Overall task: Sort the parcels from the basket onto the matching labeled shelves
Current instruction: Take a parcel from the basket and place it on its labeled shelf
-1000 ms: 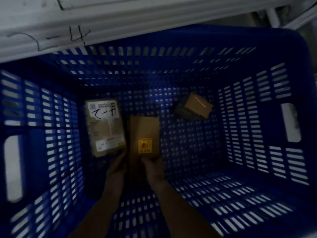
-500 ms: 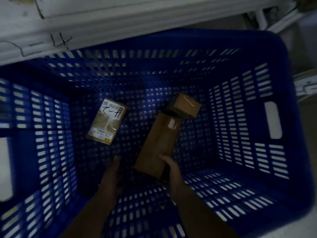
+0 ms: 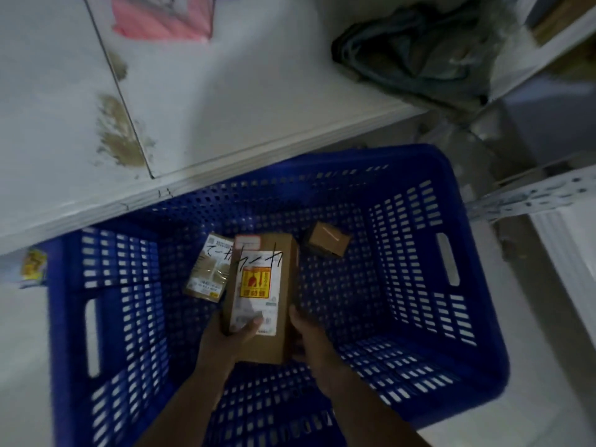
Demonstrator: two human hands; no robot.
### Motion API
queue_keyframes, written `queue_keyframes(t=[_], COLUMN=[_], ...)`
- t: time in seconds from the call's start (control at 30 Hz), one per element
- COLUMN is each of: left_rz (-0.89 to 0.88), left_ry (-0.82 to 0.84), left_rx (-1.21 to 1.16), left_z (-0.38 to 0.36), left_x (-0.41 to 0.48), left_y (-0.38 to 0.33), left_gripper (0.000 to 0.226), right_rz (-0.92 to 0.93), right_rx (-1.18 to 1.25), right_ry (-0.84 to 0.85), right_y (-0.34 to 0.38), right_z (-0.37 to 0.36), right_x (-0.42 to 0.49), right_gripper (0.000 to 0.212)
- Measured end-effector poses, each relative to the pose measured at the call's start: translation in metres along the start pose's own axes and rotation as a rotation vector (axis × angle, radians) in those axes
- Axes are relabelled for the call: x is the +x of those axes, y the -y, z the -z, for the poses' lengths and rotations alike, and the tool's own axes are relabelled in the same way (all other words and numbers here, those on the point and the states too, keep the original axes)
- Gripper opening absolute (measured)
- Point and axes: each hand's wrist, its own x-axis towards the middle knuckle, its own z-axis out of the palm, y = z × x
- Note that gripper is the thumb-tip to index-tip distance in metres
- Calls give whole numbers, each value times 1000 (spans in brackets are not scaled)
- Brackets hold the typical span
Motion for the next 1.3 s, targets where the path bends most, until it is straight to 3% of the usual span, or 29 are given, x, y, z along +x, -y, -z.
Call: queue_keyframes(t=[0.03, 0.13, 0.33, 0.4, 0.47, 0.53, 0.67, 0.8, 0.87, 0.93, 1.0, 1.1, 1.17, 1.23, 1.3], left_rz=[-30, -56, 47, 115, 127, 69, -104, -293, -381, -477, -584, -706, -803, -917, -994], left_ry=[-3, 29, 70, 171, 245, 199, 136, 227, 261, 320, 416, 482, 467, 427, 418], left_rx=[20, 30, -323, -369, -365, -339, -259, -186, -133, -35, 96, 178, 134, 53, -71], left_z=[-2, -2, 5, -4, -16, -26, -41, -47, -45, -40, -33, -19, -14, -16, -25], left_x=[-6, -23, -60, -81, -108, -133, -195, -273, -317, -370, -430, -517, -583, -648, -719], left_y=[-5, -17, -38, -45, -61, -85, -148, -205, -228, -243, -249, -247, -244, -244, -245], left_gripper=[40, 53, 72, 74, 68, 53, 43, 43, 39, 40, 57, 82, 94, 90, 69], right_rz=[12, 50, -23, -44, -18, -7, 101, 438, 579, 693, 772, 855, 891, 954, 1047], right_rx=[-49, -174, -41, 34, 70, 89, 82, 283, 216, 137, 0, -176, -276, -244, -108], right_ry=[17, 39, 45, 89, 142, 173, 106, -140, -168, -138, -197, -237, -271, -339, -394], right_y=[6, 20, 49, 59, 72, 88, 138, 175, 188, 191, 184, 156, 128, 103, 81], right_z=[-6, -15, -10, -13, -16, -16, -3, 48, 70, 86, 93, 93, 86, 78, 69], right_x=[-8, -28, -70, -91, -120, -150, -229, -322, -377, -446, -517, -614, -680, -738, -797], right_gripper=[31, 71, 51, 44, 25, 15, 56, 86, 79, 53, 32, 52, 47, 30, 23])
